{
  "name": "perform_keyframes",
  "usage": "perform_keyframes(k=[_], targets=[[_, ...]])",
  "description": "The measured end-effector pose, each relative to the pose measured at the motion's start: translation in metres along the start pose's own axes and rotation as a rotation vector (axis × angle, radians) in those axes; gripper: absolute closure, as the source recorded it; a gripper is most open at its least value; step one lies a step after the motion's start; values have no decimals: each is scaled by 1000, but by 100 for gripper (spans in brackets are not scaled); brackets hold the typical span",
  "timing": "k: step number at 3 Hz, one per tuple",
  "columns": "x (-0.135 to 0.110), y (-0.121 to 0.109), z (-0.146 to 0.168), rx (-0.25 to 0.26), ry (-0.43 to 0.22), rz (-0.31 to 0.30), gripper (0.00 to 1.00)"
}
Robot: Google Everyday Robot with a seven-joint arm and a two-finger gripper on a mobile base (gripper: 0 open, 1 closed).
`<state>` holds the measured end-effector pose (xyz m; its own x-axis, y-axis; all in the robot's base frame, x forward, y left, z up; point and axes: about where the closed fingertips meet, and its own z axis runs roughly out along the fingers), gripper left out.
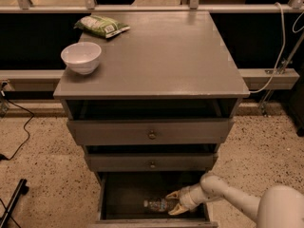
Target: Place water bottle into bottom drawer
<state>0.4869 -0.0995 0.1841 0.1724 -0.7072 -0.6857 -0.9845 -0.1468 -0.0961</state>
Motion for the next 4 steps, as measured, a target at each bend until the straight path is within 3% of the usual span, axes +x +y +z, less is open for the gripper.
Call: perform_keyframes(k=[1,3,4], targets=[[-4,2,2,-4,-2,-4,27],[-55,21,-13,-7,33,-36,0],[-58,25,-12,-15,30,-39,0]])
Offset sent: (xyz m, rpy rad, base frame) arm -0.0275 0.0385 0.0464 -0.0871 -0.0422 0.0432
